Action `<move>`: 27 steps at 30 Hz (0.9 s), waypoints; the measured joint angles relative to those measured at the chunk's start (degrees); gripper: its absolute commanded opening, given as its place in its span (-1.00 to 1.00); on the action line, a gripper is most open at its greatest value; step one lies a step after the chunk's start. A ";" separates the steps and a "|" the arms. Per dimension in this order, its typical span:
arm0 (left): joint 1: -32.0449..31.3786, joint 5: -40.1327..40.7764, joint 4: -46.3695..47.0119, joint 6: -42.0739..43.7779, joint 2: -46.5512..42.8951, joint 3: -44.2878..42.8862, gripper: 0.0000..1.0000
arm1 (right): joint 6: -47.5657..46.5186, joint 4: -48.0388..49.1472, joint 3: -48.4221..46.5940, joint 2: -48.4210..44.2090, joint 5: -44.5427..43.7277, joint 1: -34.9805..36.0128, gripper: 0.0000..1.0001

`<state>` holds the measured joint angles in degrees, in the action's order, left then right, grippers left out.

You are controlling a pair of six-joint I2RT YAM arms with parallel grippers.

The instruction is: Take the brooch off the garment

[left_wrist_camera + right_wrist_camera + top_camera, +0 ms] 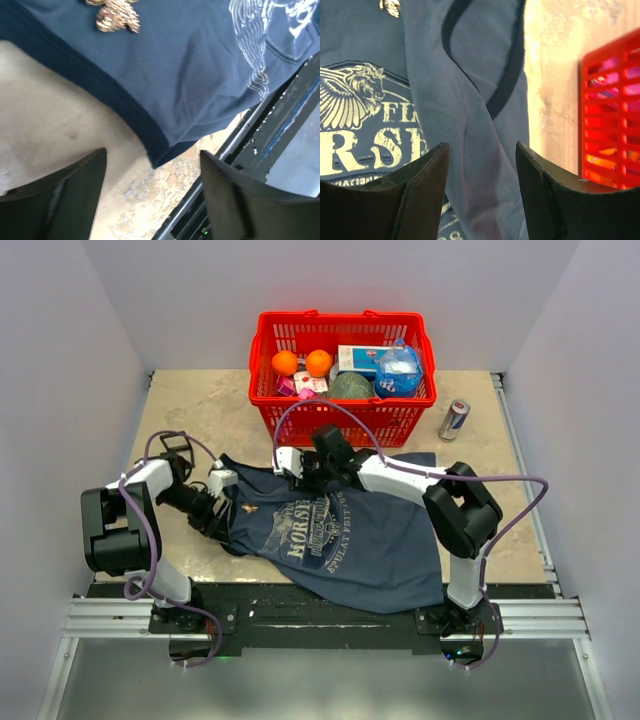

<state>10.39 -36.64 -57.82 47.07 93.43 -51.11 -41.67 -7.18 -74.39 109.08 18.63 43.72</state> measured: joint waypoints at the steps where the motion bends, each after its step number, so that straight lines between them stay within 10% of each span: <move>1: 0.02 -0.17 -0.13 0.33 0.02 0.39 0.31 | -0.31 0.00 -0.20 0.39 0.26 0.17 0.01; 6: 0.07 -1.53 -1.99 3.85 0.72 1.18 -0.42 | -0.70 1.03 -0.61 3.28 -0.11 1.68 -0.77; 12: 0.04 -5.70 -12.31 17.90 0.94 -1.20 -0.97 | 0.70 1.77 -1.51 5.42 -2.62 2.23 -0.99; 27: -8.17 -4.11 -16.59 36.50 -13.66 -16.59 -1.00 | 3.21 -1.46 -7.74 2.93 -2.69 -4.20 -1.00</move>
<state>2.22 -40.75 -74.41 83.57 79.77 -67.70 -38.46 -8.64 -82.13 112.01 15.94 39.53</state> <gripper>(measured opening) 0.018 0.007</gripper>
